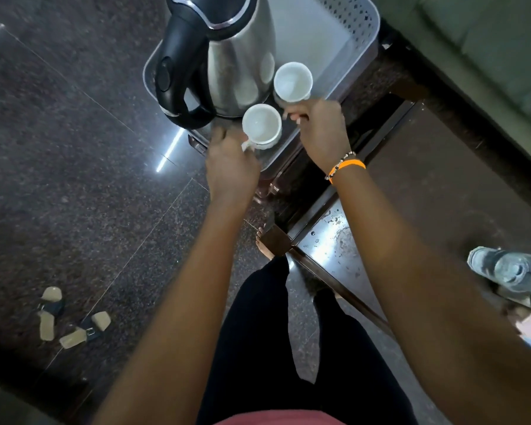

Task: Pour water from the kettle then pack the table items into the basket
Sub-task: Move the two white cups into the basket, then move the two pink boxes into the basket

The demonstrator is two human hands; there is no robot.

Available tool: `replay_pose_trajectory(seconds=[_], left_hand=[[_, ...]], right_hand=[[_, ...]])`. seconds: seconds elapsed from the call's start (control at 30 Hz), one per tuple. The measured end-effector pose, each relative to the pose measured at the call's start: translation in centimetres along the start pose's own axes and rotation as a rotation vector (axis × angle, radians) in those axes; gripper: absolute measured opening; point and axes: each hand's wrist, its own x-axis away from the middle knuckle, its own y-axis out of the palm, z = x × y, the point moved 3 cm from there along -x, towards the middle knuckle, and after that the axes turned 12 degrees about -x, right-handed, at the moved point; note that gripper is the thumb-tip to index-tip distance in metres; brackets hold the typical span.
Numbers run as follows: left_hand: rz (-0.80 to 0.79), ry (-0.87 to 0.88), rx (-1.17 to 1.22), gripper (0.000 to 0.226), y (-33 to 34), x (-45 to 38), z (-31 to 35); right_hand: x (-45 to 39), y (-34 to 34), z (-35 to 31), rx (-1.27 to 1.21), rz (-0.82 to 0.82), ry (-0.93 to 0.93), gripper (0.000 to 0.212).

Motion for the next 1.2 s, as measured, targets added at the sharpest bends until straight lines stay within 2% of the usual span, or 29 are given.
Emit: replay_pose_trajectory(seconds=[0.17, 0.33, 0.63, 0.83, 1.0, 1.2], left_hand=[[-0.113, 0.018, 0.209, 0.019, 1.7, 4.5, 2.5], [-0.303, 0.097, 0.286, 0.018, 5.7, 9.9, 6.6], [-0.587, 0.357, 0.097, 0.019, 13.9, 22.3, 14.5], [-0.761, 0.483, -0.057, 0.021, 20.5, 31.9, 20.5], [-0.870, 0.556, -0.150, 0.018, 26.2, 37.8, 24.7], [-0.967, 0.632, -0.390, 0.024, 33.3, 42.8, 28.3]], right_hand=[[6.0, -2.5, 2.0, -0.290, 0.140, 0.073, 0.033], [13.4, -5.9, 7.4, -0.415, 0.265, 0.184, 0.022], [28.2, -12.3, 20.2, -0.477, 0.408, 0.424, 0.020], [38.2, -16.9, 30.0, -0.544, 0.572, 0.600, 0.018], [43.9, -19.4, 36.5, -0.621, 0.680, 0.740, 0.016], [48.1, -22.2, 43.6, -0.720, 0.885, 0.909, 0.017]])
